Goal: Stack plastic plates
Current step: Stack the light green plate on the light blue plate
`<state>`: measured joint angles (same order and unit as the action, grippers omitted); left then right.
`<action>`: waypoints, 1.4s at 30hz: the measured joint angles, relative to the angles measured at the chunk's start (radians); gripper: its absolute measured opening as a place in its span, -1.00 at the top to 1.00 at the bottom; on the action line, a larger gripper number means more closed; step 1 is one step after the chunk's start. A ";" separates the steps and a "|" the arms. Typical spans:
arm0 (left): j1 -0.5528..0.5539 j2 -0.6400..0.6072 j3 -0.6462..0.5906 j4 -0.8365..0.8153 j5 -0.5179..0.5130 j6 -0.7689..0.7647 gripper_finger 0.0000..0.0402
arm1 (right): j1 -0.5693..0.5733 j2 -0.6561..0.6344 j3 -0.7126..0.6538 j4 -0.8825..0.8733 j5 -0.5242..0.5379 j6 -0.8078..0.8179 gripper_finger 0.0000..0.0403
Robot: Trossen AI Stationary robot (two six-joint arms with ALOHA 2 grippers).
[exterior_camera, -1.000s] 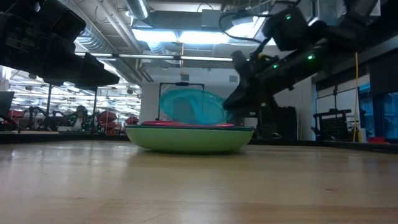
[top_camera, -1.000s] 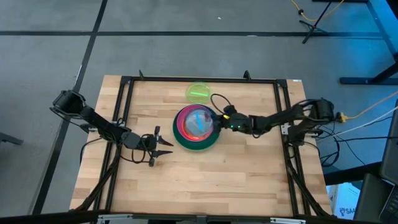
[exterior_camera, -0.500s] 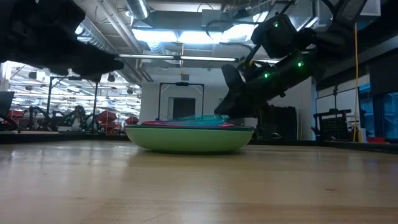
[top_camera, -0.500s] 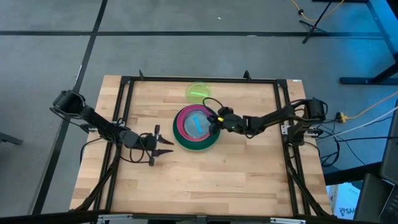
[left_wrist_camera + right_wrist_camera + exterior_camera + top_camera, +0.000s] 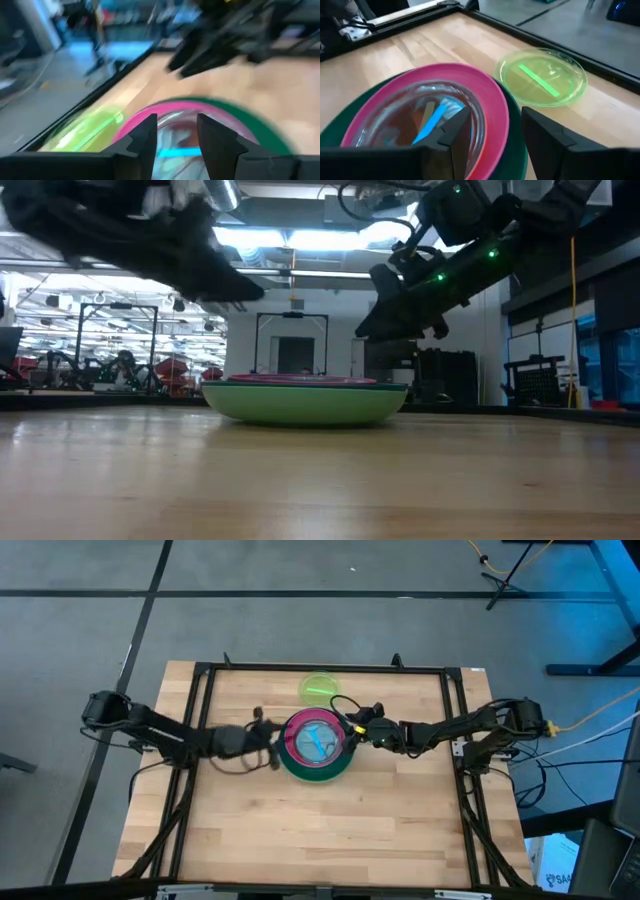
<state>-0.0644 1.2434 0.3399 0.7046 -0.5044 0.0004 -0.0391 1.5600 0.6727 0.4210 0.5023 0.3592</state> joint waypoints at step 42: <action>0.847 0.656 0.770 -0.785 0.545 -0.105 0.15 | 0.196 0.041 -0.001 -0.080 0.189 -0.078 0.18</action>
<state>0.7827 1.8993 1.1099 -0.0801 0.0408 -0.1050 0.1566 1.6012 0.6720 0.3410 0.6911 0.2809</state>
